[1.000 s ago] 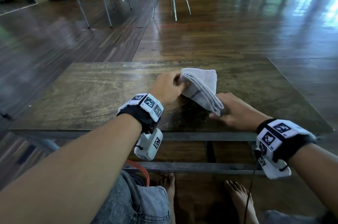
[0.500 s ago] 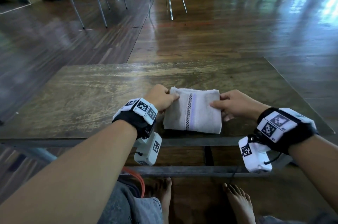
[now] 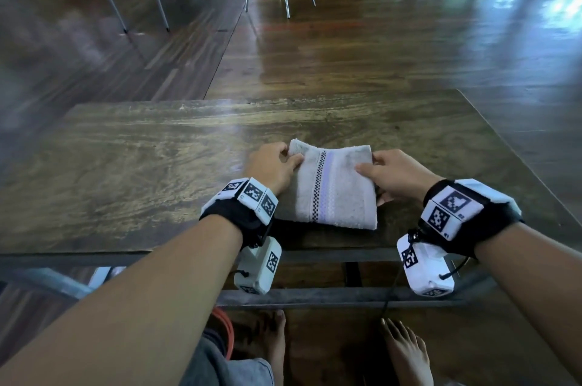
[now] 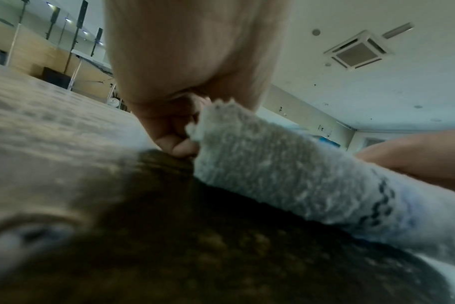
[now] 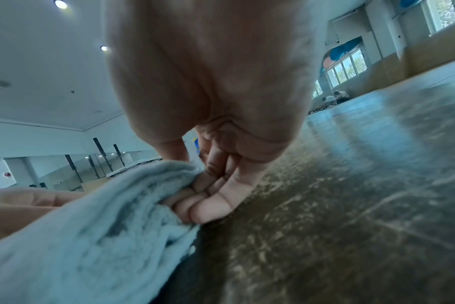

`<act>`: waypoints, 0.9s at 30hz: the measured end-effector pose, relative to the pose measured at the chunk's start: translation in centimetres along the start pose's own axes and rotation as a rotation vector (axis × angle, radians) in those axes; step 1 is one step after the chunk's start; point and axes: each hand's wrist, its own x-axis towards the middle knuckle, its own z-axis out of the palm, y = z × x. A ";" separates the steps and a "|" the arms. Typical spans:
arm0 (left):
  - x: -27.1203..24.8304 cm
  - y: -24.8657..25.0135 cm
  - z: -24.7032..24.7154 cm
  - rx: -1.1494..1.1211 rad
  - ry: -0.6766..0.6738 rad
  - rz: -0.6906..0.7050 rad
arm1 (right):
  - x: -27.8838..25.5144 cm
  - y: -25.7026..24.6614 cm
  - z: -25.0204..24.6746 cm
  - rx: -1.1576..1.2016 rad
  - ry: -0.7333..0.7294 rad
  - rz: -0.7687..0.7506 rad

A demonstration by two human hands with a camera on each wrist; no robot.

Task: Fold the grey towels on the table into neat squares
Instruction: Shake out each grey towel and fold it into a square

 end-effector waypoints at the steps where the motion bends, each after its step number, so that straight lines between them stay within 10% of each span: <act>1: 0.2 0.0 0.1 -0.001 -0.002 -0.003 | 0.1 -0.1 0.0 -0.004 0.006 0.013; 6: 0.3 0.4 0.2 0.000 -0.054 -0.119 | -0.5 -0.8 0.4 -0.367 0.131 0.032; 10: -0.1 0.9 -0.7 -0.057 -0.148 -0.183 | -0.9 -1.0 0.4 -0.690 0.178 -0.234; 17: -1.7 1.2 -2.3 0.054 0.092 0.183 | -1.7 -1.6 -0.1 -0.945 0.171 -0.156; 23: -3.2 1.7 -0.8 0.239 -0.245 0.153 | -2.3 -1.6 1.1 -0.891 0.464 -0.428; 27: -3.7 1.8 0.3 0.239 -0.278 0.267 | -1.7 -1.2 3.2 -0.744 0.077 -0.515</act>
